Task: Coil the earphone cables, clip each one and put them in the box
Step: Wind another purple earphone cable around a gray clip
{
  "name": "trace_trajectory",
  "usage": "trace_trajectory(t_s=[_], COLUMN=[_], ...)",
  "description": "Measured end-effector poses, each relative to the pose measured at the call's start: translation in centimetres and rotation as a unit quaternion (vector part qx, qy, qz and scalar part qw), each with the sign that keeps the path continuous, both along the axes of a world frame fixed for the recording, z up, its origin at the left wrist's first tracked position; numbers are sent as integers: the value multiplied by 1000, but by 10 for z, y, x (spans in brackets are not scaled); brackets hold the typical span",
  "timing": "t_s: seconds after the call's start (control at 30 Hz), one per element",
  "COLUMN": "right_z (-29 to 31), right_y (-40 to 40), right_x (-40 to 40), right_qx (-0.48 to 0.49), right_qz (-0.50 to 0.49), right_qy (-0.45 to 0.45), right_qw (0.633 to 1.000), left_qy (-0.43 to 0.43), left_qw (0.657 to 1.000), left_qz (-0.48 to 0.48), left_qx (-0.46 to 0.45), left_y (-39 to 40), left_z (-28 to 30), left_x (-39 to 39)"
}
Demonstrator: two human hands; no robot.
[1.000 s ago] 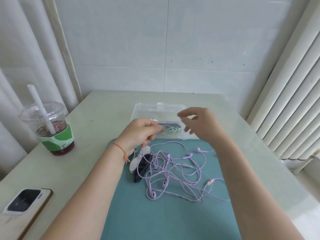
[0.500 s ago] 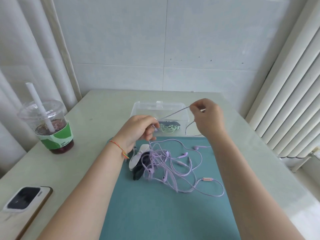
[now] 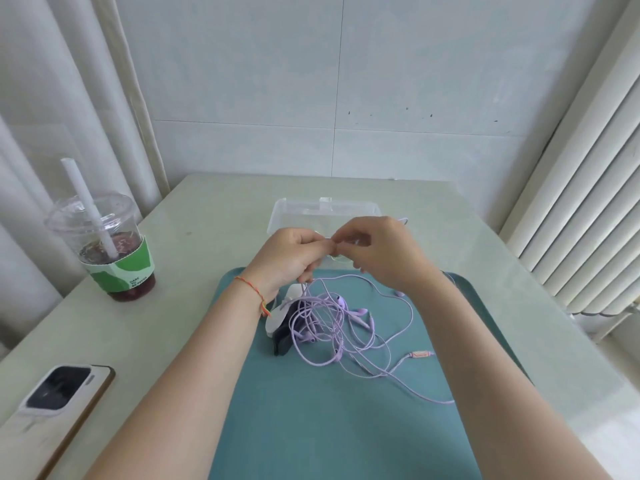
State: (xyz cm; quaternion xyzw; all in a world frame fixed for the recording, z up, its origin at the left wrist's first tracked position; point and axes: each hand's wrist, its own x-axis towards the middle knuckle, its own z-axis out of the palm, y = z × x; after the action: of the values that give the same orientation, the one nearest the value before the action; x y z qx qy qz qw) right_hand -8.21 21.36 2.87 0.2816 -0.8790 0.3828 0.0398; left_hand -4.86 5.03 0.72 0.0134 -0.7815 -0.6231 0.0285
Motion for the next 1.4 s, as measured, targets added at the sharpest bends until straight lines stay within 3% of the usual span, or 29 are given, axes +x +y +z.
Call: trace_trajectory(t_s=[0.1,0.2,0.27,0.33,0.43,0.53,0.7,0.8,0.9,1.07,1.17,1.23,1.33,1.4], right_z=[-1,0,-1,0,4,9,11,12,5,0,4,8,14,17], right_y=[3,8,15,22,24,14,0,-4,-8,-3,-1,0,1,5], right_x=[-6,-13,-17,-18,-15,-5,10,12,11,1,2,3,6,7], right_qx=[-25,-199,-257,-226,-75,8,0,-31,11,118,52,-68,-240,-287], right_qz=[-60,-171,-238,-268,-236,-154,-65,-5,19,-32,-45,-84,-152,-189], right_qy=[37,11,-7,-26,-68,-8,133,149,106,64,65,73,88,100], right_qw=[997,965,936,936,967,988,989,988,994,990,995,991,955,934], left_qy=[-7,-26,-29,-10,30,46,78,81,81,96,78,66,53,34], left_qw=[1000,998,997,998,998,996,964,955,968,981,986,987,984,978], left_qz=[-13,-19,-14,1,23,32,64,42,4,11,-13,-25,-30,-47], left_qx=[-18,-59,-64,-58,-44,-63,-245,-283,-236,-169,-145,-141,-166,-201], left_y=[-2,-5,-9,-13,-12,-7,2,5,9,7,0,-3,-7,-8], left_z=[-1,-4,-6,-6,-3,-4,-8,-6,0,5,3,0,-3,-7], left_x=[-1,-1,-1,-2,-1,-1,-1,1,4,5,5,3,0,-1])
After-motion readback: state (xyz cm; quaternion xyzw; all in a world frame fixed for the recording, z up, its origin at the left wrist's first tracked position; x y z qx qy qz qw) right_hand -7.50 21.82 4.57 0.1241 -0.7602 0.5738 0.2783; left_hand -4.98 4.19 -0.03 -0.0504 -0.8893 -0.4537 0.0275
